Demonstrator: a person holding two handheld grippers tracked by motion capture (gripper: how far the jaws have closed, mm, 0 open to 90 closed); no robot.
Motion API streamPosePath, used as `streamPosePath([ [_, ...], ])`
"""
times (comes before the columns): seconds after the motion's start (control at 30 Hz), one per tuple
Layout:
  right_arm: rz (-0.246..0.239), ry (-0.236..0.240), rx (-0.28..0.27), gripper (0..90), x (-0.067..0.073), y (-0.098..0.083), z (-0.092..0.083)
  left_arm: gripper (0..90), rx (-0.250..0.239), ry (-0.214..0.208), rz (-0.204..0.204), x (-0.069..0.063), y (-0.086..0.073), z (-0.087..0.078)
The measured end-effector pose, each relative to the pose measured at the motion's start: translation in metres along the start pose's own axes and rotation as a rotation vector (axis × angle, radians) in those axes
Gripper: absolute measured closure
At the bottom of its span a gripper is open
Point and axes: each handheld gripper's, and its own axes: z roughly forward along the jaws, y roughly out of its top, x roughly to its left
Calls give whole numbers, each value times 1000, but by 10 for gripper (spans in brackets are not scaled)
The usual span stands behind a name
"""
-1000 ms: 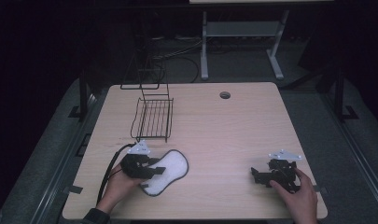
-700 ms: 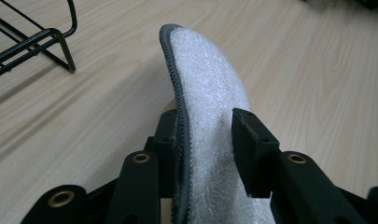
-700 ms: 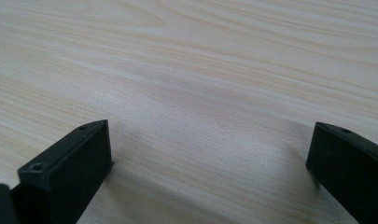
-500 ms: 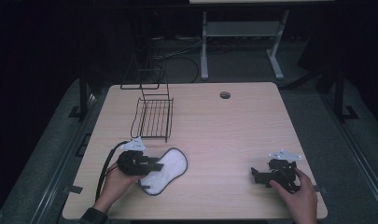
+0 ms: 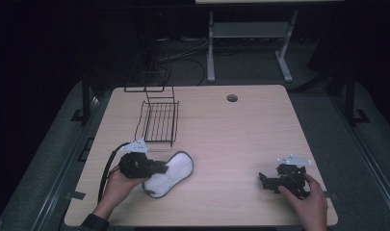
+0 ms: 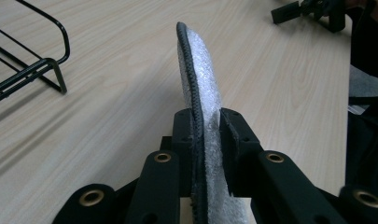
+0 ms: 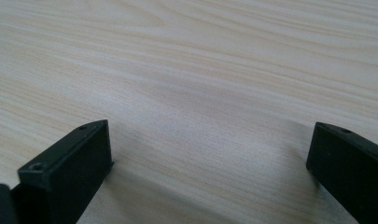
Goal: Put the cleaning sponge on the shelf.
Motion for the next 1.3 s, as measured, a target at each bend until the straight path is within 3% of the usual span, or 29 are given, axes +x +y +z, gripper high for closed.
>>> streamPosePath([
  [0.17,0,0,0,0,0,0,0,796,19,-2,21,-3,4,-2],
  [0.4,0,0,0,0,0,0,0,807,-2,4,18,-4,9,-7],
  [0.87,0,0,0,0,0,0,0,809,-20,21,27,3,21,-16],
  [1.3,0,0,0,0,0,0,0,809,-37,23,7,17,32,-19],
])
